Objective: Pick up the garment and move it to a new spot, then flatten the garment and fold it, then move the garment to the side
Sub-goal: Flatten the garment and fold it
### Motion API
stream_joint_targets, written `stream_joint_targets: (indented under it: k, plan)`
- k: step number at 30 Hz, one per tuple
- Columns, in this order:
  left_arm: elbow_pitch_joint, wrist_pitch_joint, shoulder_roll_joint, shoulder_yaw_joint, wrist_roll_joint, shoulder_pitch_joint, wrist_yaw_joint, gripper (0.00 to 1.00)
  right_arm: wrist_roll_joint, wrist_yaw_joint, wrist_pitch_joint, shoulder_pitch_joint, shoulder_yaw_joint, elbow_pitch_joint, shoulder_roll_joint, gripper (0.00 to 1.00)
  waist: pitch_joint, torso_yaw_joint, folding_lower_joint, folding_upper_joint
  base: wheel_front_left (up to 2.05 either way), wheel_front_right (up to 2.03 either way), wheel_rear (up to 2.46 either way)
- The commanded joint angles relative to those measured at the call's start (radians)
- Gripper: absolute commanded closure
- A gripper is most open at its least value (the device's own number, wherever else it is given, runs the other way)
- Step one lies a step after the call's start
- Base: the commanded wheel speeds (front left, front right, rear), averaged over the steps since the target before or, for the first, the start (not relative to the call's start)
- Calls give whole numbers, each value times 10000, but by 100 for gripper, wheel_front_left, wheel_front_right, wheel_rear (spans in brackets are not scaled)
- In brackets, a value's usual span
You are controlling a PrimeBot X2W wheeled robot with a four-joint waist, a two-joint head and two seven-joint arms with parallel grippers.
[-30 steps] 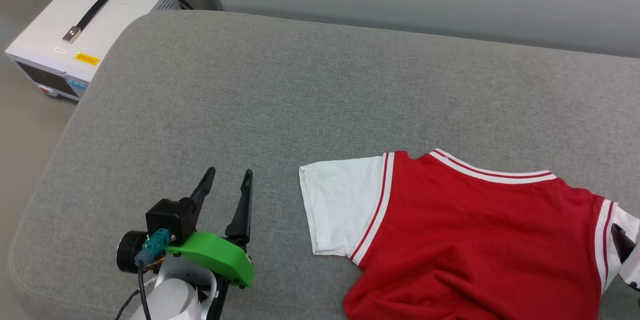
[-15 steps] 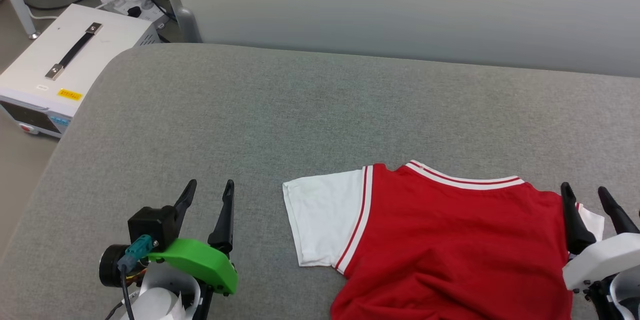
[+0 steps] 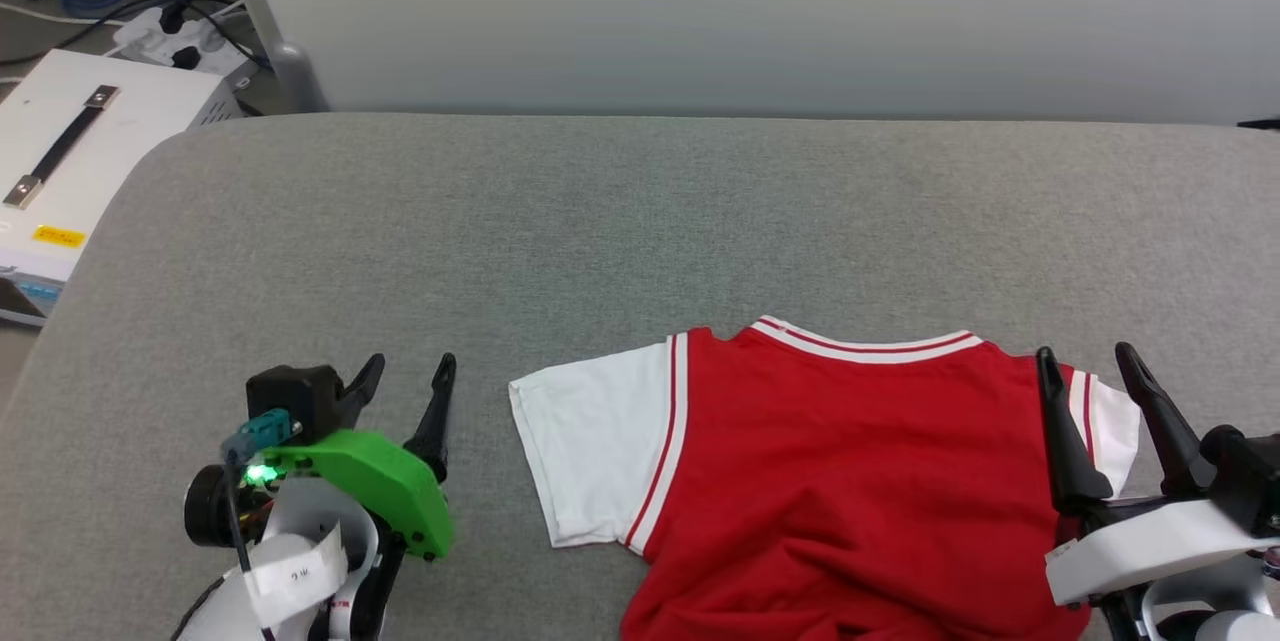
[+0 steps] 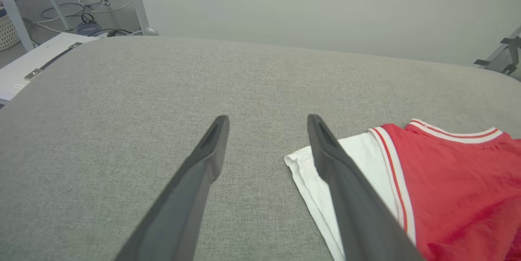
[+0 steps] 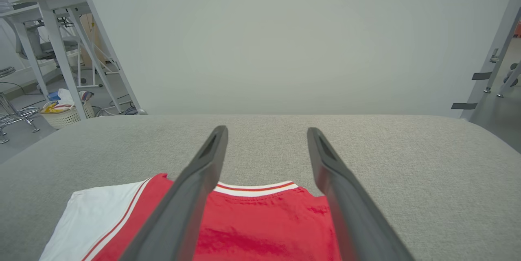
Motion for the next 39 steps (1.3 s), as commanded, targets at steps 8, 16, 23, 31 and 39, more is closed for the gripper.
stream_joint_targets:
  k: [8,16,23,31,39]
  plan:
    - [1308,2701,56,-803,-577,-1452,-824,0,-172,-4,-190,-9,324,-190,174,0,871,-964,0,0,0,0,0]
    - [2447,4836,164,-1560,-666,-2501,-1391,0,-69,-4,-227,-198,438,-152,223,0,1492,-1320,0,0,0,0,0]
    - [3274,6410,96,-2526,-444,-2979,-1986,0,157,-4,-284,-380,466,1,259,0,1827,-1494,0,0,0,0,0]
    - [3629,6829,-106,-3139,-311,-3055,-2363,100,458,-4,-336,-444,425,310,258,0,1901,-1579,0,0,0,0,0]
    - [3126,5349,-9,-2687,-197,-2867,-1928,100,1049,-4,-92,-425,-169,736,44,0,1496,-1264,0,0,0,0,0]
